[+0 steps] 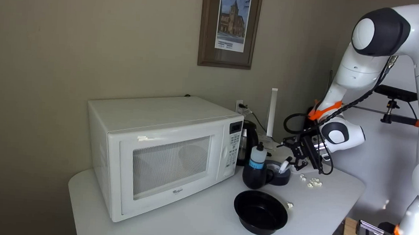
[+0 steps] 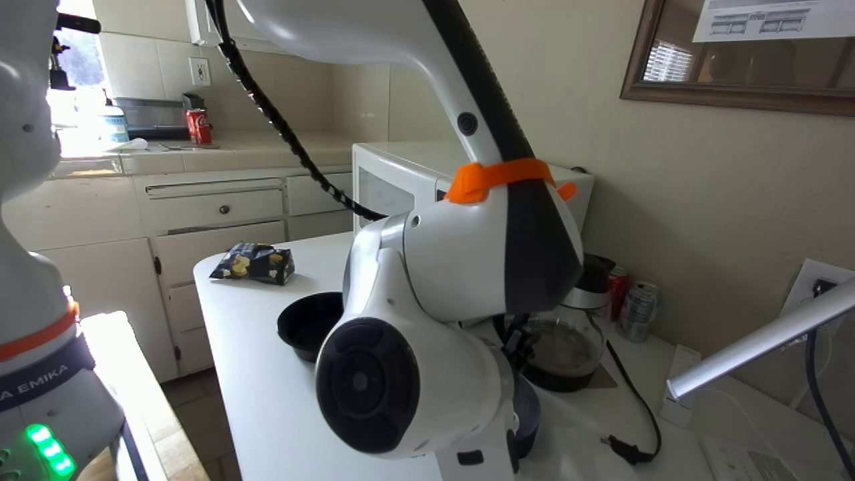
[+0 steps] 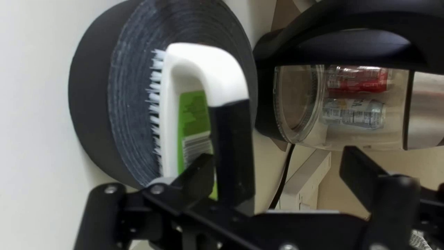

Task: Put the brush on the tape

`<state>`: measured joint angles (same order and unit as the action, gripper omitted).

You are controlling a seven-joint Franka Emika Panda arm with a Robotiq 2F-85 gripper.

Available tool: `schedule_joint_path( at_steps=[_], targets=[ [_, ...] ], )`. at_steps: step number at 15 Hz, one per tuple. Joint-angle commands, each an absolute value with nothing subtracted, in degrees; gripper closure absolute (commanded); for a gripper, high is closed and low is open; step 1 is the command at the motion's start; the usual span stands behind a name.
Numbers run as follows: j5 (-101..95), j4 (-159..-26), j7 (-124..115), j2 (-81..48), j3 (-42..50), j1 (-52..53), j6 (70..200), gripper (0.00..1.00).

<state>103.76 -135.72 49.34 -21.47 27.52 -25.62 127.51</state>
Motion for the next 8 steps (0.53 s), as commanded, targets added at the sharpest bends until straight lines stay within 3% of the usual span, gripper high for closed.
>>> schedule_joint_path(
  at_steps=[1,8],
  targets=[
    [101.86,-138.09,48.84,-19.19,28.08,-24.78,128.78,0.00],
    [99.54,-139.33,44.83,-16.23,27.83,-23.28,134.33,0.00]
  ],
)
